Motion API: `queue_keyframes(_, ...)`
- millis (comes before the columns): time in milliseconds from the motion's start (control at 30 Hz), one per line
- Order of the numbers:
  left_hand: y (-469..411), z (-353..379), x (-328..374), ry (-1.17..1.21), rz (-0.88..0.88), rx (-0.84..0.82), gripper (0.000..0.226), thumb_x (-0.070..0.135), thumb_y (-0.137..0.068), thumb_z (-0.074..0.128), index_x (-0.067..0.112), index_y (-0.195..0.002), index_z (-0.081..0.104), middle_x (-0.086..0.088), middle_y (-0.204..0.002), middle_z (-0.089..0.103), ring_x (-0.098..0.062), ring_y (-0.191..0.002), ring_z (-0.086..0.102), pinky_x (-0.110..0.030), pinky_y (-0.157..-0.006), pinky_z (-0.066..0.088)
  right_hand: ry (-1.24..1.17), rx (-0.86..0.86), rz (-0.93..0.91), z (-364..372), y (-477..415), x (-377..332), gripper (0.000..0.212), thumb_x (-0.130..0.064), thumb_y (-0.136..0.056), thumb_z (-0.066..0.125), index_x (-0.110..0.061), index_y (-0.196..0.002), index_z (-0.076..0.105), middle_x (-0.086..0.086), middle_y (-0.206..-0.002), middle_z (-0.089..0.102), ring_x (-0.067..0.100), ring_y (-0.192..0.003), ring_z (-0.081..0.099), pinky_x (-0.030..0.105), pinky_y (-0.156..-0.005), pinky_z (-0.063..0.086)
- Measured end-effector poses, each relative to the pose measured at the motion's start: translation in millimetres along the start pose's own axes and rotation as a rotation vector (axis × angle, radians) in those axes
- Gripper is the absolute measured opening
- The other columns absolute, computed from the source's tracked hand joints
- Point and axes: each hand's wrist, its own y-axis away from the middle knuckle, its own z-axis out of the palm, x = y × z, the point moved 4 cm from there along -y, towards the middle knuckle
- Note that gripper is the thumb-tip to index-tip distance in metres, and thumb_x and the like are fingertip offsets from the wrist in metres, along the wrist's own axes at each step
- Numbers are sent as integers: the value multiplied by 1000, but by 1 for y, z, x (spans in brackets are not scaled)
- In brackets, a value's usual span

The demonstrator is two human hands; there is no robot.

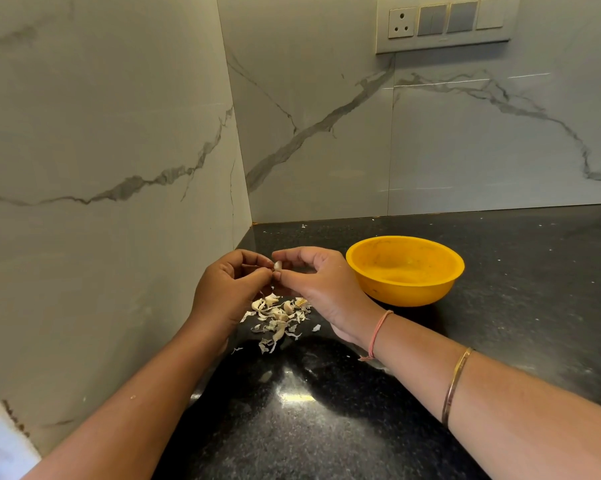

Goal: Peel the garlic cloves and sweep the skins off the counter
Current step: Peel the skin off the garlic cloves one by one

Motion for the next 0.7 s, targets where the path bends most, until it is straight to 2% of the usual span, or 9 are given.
queue_keyframes(67, 0, -1, 0, 1, -3, 12, 17, 1, -86, 58, 14, -78, 65, -10, -76, 67, -25, -74, 63, -33, -71, 54, -4, -1, 8, 0, 0, 0, 27, 1, -83, 65, -7, -109, 65, 17, -103, 66, 26, -94, 67, 31, -80, 57)
queue_keyframes(167, -1, -4, -1, 24, -30, 64, 23, 4, -88, 53, 15, -73, 66, -10, -75, 67, -28, -77, 63, -45, -81, 55, -9, -1, 12, 0, 0, -1, 26, 3, -83, 64, -6, -107, 65, 18, -102, 66, 27, -94, 67, 30, -78, 58)
queue_keyframes(267, -2, -5, -2, 41, -64, 91, 27, 11, -90, 51, 14, -69, 68, -14, -76, 67, -30, -79, 64, -50, -84, 55, -13, 0, 22, 0, -1, 0, 26, 2, -83, 65, -5, -107, 65, 19, -102, 66, 27, -93, 67, 31, -79, 58)
queue_keyframes(367, -1, -4, -2, 13, -58, 73, 23, 20, -89, 59, 14, -71, 71, -16, -76, 68, -28, -73, 63, -49, -83, 54, 15, 3, 15, 0, -1, 0, 27, -1, -83, 66, -5, -109, 65, 17, -100, 67, 27, -93, 67, 32, -81, 57)
queue_keyframes(467, 0, -1, -3, 10, -70, 11, 12, 17, -84, 66, 12, -73, 71, -12, -71, 66, -23, -70, 60, -46, -84, 53, 61, 2, -12, 0, -1, 1, 29, -3, -82, 67, -5, -112, 65, 16, -99, 68, 26, -94, 67, 32, -82, 57)
queue_keyframes(567, -1, -1, -5, 13, -96, -14, 12, 12, -83, 67, 10, -71, 70, -12, -71, 65, -22, -70, 59, -43, -83, 53, 164, -4, -58, 1, -1, -1, 32, -4, -82, 68, -7, -113, 65, 11, -97, 68, 22, -92, 65, 32, -83, 56)
queue_keyframes(700, -1, 0, -5, 0, -96, -30, 14, 7, -83, 65, 8, -70, 68, -13, -68, 63, -24, -68, 57, -35, -72, 52, 444, -7, -200, 2, -1, -8, 31, -7, -83, 66, -11, -114, 67, 0, -96, 61, 14, -88, 61, 19, -81, 52)
